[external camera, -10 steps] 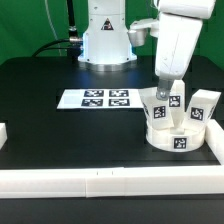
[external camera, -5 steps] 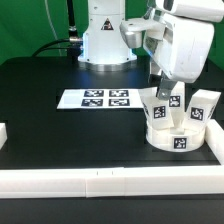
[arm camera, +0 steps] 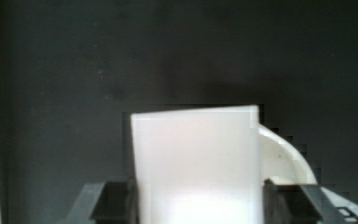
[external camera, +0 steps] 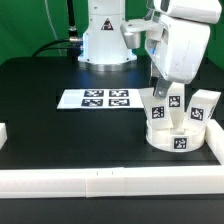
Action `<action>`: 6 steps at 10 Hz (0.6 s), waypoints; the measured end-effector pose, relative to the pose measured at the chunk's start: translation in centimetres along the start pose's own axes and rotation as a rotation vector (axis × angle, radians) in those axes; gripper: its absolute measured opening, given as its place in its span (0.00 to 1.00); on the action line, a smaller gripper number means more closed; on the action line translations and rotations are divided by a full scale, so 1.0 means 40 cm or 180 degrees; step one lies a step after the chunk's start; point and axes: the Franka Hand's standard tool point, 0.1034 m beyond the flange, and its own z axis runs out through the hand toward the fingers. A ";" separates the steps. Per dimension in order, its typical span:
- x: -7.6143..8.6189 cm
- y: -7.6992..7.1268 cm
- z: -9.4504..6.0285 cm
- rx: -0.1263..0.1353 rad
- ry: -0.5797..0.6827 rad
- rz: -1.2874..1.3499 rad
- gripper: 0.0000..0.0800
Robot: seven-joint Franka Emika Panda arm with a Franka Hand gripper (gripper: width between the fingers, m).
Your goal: Assemble stool
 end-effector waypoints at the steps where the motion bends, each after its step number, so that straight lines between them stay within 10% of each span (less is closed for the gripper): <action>1: 0.000 0.000 0.000 0.0002 0.0001 0.0260 0.41; 6: 0.000 -0.024 0.003 0.0292 -0.0062 0.2334 0.41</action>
Offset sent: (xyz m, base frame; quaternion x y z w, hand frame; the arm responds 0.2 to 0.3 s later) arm -0.0096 -0.0002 -0.0036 0.1007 -0.0227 0.4054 0.9083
